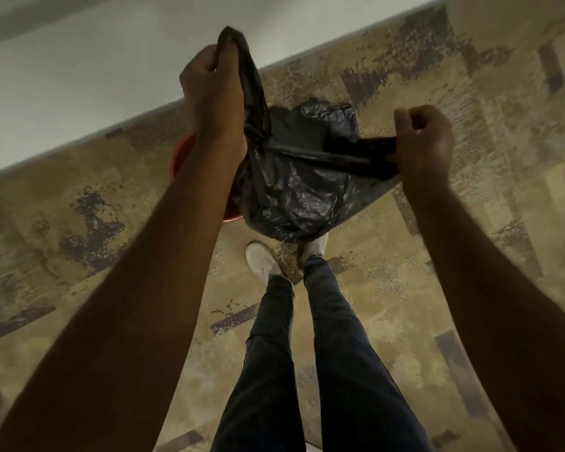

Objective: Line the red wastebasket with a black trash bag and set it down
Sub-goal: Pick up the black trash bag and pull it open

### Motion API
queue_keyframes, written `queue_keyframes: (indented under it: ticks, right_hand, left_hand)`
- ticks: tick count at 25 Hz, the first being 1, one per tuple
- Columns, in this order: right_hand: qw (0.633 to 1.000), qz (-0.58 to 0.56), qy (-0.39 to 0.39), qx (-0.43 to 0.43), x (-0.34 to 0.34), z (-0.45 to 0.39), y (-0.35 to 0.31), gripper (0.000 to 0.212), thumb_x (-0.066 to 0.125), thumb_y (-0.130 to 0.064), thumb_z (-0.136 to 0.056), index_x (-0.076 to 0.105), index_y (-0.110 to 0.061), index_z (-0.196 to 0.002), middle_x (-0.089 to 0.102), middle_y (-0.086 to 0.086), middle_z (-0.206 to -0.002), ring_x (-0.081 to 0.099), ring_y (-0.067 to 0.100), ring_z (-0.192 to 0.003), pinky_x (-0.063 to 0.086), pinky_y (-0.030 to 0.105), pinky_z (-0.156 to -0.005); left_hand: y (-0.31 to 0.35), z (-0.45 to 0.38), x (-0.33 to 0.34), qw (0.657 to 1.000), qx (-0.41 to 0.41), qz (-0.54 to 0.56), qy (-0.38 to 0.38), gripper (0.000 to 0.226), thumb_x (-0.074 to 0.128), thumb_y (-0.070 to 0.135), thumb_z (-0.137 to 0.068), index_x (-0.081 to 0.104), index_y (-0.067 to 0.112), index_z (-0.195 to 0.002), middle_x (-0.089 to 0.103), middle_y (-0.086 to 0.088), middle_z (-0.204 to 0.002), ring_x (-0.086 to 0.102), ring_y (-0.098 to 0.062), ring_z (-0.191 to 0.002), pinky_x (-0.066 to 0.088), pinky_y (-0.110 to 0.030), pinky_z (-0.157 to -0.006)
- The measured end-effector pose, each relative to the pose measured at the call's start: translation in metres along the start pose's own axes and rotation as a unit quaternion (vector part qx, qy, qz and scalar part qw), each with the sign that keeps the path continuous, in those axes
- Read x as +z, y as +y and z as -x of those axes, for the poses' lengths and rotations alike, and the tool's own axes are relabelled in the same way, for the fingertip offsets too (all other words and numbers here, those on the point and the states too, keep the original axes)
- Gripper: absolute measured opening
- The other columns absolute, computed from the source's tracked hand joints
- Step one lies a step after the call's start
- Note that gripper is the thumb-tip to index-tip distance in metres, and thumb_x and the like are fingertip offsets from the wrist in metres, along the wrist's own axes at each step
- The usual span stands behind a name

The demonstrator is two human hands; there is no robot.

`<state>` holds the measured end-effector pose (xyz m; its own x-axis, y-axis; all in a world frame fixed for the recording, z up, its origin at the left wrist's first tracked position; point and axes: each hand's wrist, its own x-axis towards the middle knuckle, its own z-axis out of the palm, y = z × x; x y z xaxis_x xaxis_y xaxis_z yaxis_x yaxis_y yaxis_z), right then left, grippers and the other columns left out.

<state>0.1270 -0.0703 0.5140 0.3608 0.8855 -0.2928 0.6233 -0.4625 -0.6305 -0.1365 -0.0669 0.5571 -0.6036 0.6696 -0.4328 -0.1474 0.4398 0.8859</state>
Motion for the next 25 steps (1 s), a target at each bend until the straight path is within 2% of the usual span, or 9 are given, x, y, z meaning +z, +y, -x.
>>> queue_keyframes:
  ticks: [2, 5, 8, 11, 14, 18, 20, 22, 25]
  right_hand:
    - [0.993, 0.11, -0.031, -0.038, -0.008, 0.0, -0.004, 0.042, 0.06, -0.069, -0.09, 0.07, -0.031, -0.104, 0.07, -0.015, -0.095, 0.068, 0.005, -0.088, 0.061, 0.036, -0.08]
    - [0.949, 0.292, -0.1, -0.061, -0.012, 0.015, 0.01, 0.078, 0.057, -0.09, -0.075, 0.068, -0.026, -0.12, 0.066, 0.005, -0.127, 0.053, 0.033, -0.127, 0.038, 0.053, -0.108]
    - [0.9, 0.398, -0.146, -0.101, -0.004, 0.046, 0.04, 0.1, 0.067, -0.087, -0.069, 0.054, -0.019, -0.141, 0.054, 0.015, -0.141, 0.042, 0.04, -0.136, 0.03, 0.056, -0.112]
    - [0.86, 0.467, -0.194, -0.063, 0.009, 0.071, 0.069, 0.107, 0.082, -0.07, -0.071, 0.04, -0.015, -0.152, 0.045, 0.016, -0.149, 0.038, 0.04, -0.139, 0.031, 0.058, -0.117]
    - [0.911, 0.342, -0.215, -0.085, 0.016, 0.085, 0.073, 0.111, 0.084, -0.064, -0.071, 0.034, -0.016, -0.158, 0.041, 0.013, -0.155, 0.038, 0.036, -0.14, 0.033, 0.053, -0.115]
    - [0.972, 0.056, -0.176, -0.148, 0.044, 0.12, 0.037, 0.099, 0.076, -0.073, -0.065, 0.047, -0.015, -0.14, 0.052, 0.005, -0.133, 0.051, 0.019, -0.121, 0.054, 0.039, -0.098]
    - [0.977, -0.024, -0.188, -0.1, 0.068, 0.131, 0.018, 0.093, 0.069, -0.074, -0.067, 0.048, -0.013, -0.134, 0.053, 0.004, -0.127, 0.055, 0.022, -0.115, 0.056, 0.038, -0.092]
    - [0.976, -0.032, -0.216, -0.015, 0.091, 0.13, 0.014, 0.082, 0.066, -0.067, -0.073, 0.052, -0.013, -0.132, 0.054, 0.006, -0.125, 0.054, 0.024, -0.114, 0.052, 0.04, -0.091]
    - [0.956, -0.101, -0.219, 0.164, 0.107, 0.116, 0.033, 0.02, 0.061, -0.027, -0.098, 0.068, -0.018, -0.114, 0.07, 0.004, -0.108, 0.068, 0.025, -0.1, 0.062, 0.047, -0.088]
  left_hand:
    - [0.011, 0.011, 0.0, 1.0, 0.011, -0.004, -0.011, 0.045, 0.062, 0.034, -0.097, 0.046, 0.029, -0.055, 0.04, 0.009, -0.056, 0.036, -0.006, -0.051, 0.031, -0.026, -0.054]
    - [0.017, 0.033, -0.001, 1.0, -0.01, 0.002, -0.028, 0.036, 0.063, 0.051, -0.09, 0.056, 0.03, -0.061, 0.054, -0.001, -0.073, 0.051, -0.015, -0.073, 0.045, -0.033, -0.068]
    - [0.015, 0.051, -0.004, 0.997, -0.064, 0.003, -0.048, 0.042, 0.062, 0.066, -0.08, 0.063, 0.031, -0.056, 0.061, 0.0, -0.075, 0.057, -0.021, -0.08, 0.049, -0.039, -0.076]
    - [0.011, 0.061, -0.007, 0.994, -0.093, -0.01, -0.054, 0.046, 0.059, 0.075, -0.069, 0.061, 0.031, -0.057, 0.062, 0.004, -0.075, 0.059, -0.023, -0.084, 0.053, -0.044, -0.081]
    - [0.007, 0.066, -0.01, 0.993, -0.103, -0.009, -0.064, 0.045, 0.059, 0.074, -0.072, 0.059, 0.029, -0.069, 0.061, -0.005, -0.084, 0.058, -0.022, -0.084, 0.057, -0.051, -0.087]
    - [0.003, 0.075, -0.003, 0.991, -0.11, -0.018, -0.076, 0.045, 0.062, 0.064, -0.086, 0.054, 0.022, -0.072, 0.051, -0.007, -0.075, 0.047, -0.021, -0.072, 0.042, -0.036, -0.069]
    - [0.0, 0.082, 0.002, 0.991, -0.093, -0.037, -0.093, 0.043, 0.059, 0.057, -0.094, 0.054, 0.019, -0.074, 0.052, -0.008, -0.075, 0.048, -0.015, -0.066, 0.041, -0.022, -0.062]
    - [-0.006, 0.087, 0.005, 0.991, -0.073, -0.045, -0.102, 0.047, 0.058, 0.053, -0.097, 0.051, 0.021, -0.063, 0.05, 0.001, -0.06, 0.046, -0.006, -0.048, 0.037, -0.01, -0.048]
    - [-0.01, 0.083, -0.001, 0.991, -0.091, -0.053, -0.087, 0.047, 0.062, 0.058, -0.089, 0.051, 0.026, -0.057, 0.049, 0.011, -0.055, 0.05, -0.009, -0.055, 0.041, -0.024, -0.06]
